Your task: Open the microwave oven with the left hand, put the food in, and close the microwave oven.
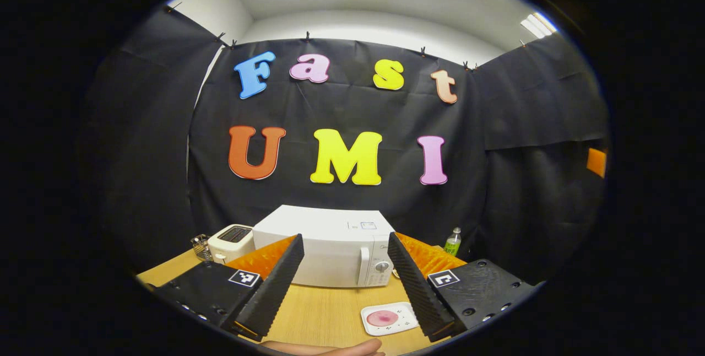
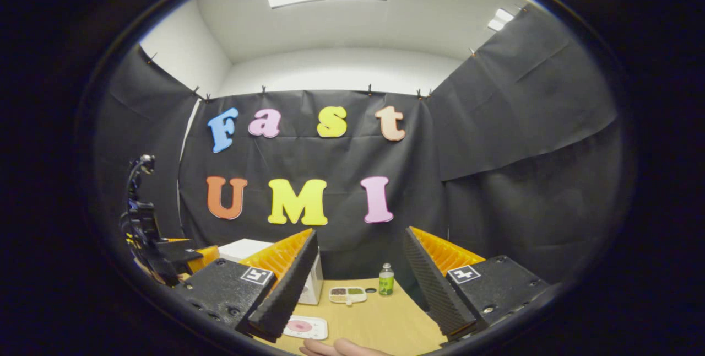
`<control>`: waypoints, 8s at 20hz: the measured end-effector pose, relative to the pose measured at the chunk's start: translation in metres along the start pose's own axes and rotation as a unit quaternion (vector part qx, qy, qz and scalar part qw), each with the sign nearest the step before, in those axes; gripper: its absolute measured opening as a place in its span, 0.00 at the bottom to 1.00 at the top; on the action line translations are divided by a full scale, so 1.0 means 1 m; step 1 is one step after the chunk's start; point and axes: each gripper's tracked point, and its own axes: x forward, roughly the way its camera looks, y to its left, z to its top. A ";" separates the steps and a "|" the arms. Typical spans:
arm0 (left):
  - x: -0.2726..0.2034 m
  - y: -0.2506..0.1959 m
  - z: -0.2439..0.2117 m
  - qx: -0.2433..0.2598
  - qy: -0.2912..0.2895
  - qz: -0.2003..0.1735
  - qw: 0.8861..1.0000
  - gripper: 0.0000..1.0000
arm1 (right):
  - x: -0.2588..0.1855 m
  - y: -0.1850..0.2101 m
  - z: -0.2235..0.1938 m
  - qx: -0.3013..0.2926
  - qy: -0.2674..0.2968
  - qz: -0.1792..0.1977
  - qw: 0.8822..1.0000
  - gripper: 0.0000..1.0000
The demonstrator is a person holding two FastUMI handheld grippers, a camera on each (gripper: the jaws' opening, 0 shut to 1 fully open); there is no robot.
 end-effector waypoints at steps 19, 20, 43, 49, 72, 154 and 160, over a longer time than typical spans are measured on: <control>0.215 -0.035 -0.214 0.018 0.101 -0.026 0.994 0.85 | 0.051 -0.037 -0.064 -0.023 0.028 -0.025 0.999 1.00; 0.219 -0.041 -0.220 0.011 0.105 -0.040 0.994 0.81 | 0.054 -0.039 -0.067 -0.023 0.032 -0.025 0.999 1.00; 0.229 -0.040 -0.230 0.011 0.119 0.004 0.993 0.07 | 0.067 -0.073 -0.109 -0.017 0.076 -0.043 0.996 0.91; 0.179 -0.032 -0.227 0.011 0.109 -0.032 0.993 0.07 | 0.060 -0.075 -0.117 -0.009 0.085 -0.041 0.995 0.91; -0.022 0.149 -0.219 0.040 0.105 0.066 0.991 0.06 | -0.007 -0.007 -0.072 -0.010 0.045 -0.003 0.999 1.00; -0.151 0.217 -0.061 0.026 0.000 0.113 0.993 0.80 | 0.091 0.331 -0.454 0.388 0.632 0.113 0.662 0.00; -0.147 0.227 -0.068 0.041 0.000 0.110 0.993 0.93 | 0.140 0.377 -0.456 0.480 0.534 0.053 0.694 0.04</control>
